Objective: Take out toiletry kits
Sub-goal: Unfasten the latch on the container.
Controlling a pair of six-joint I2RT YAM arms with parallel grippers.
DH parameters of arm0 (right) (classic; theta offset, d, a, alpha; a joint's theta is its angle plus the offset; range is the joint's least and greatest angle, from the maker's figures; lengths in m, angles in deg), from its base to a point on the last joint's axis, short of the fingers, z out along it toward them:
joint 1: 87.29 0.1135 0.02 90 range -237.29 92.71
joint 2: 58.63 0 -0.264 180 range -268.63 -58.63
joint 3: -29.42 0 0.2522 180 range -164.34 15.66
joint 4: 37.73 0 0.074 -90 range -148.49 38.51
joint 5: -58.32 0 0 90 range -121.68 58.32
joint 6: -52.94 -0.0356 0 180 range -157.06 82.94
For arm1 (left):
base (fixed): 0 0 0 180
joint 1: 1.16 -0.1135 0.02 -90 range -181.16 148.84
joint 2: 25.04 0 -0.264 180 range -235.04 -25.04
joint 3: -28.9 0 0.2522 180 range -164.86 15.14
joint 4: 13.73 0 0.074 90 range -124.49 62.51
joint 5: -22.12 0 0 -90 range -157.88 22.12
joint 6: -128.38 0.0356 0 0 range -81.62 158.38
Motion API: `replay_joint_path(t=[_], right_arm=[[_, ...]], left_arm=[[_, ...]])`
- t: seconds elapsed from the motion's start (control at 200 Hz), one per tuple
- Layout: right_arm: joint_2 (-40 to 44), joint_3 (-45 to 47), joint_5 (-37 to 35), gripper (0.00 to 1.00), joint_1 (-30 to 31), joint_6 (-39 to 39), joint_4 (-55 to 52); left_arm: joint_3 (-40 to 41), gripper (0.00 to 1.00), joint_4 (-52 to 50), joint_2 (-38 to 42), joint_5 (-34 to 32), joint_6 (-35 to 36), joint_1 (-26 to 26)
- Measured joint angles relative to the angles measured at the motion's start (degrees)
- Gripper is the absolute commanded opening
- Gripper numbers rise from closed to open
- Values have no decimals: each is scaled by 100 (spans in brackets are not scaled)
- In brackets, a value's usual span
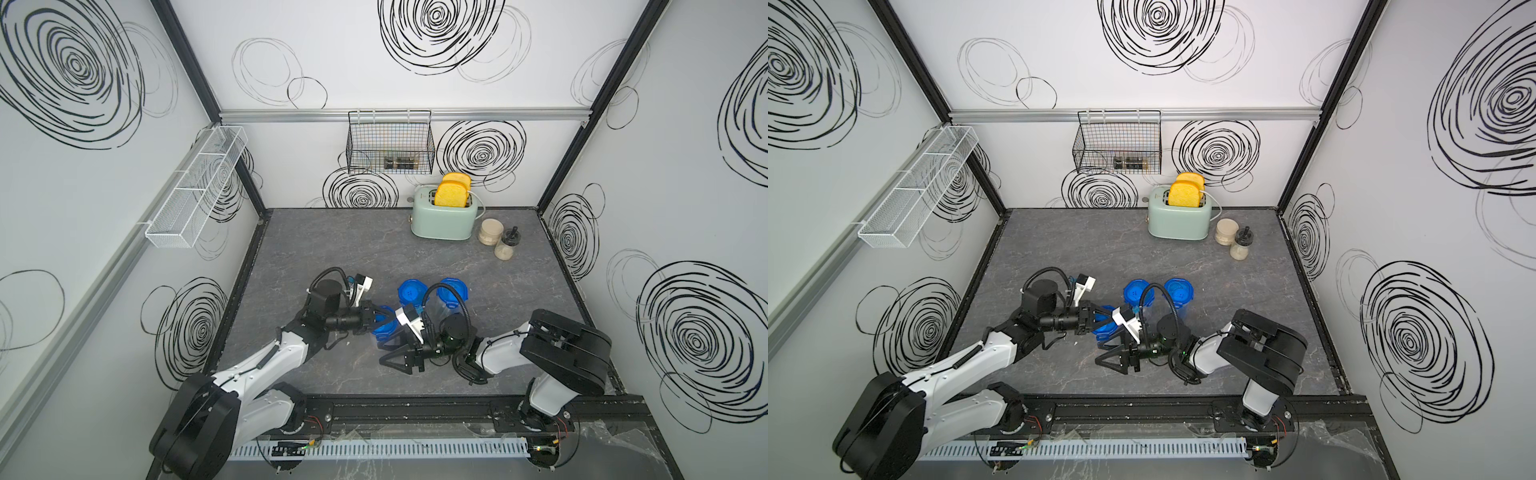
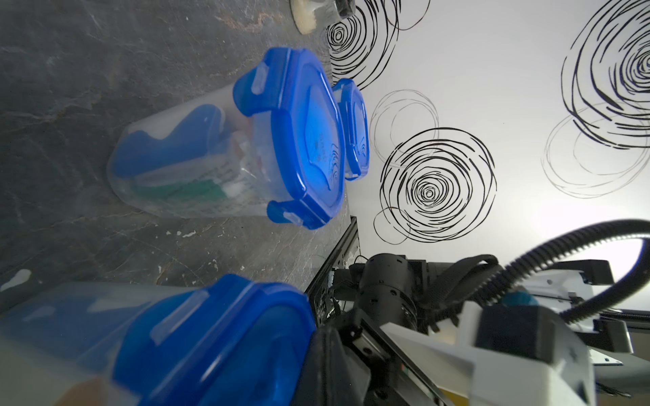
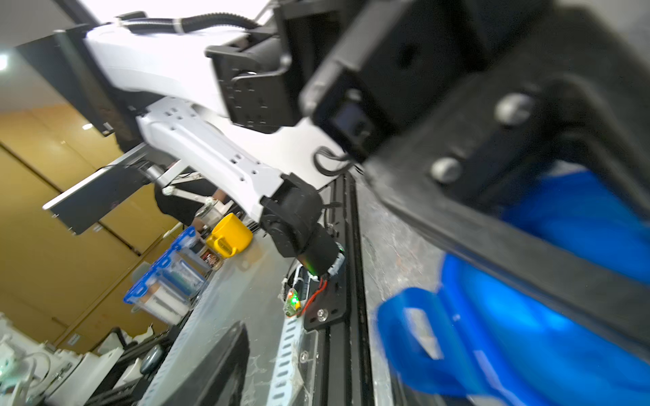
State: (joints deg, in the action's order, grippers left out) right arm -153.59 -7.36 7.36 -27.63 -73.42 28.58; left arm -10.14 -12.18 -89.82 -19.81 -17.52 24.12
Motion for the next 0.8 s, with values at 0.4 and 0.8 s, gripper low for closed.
replay_joint_path(t=[0.4, 0.8], right_arm=[[337, -155, 195, 69, 31, 542, -258], [2020, -157, 107, 70, -382, 1550, -2914]], left_arm=[[-289, 2, -511, 48, -153, 188, 59], [-1792, 61, -3053, 402, -706, 1248, -269]])
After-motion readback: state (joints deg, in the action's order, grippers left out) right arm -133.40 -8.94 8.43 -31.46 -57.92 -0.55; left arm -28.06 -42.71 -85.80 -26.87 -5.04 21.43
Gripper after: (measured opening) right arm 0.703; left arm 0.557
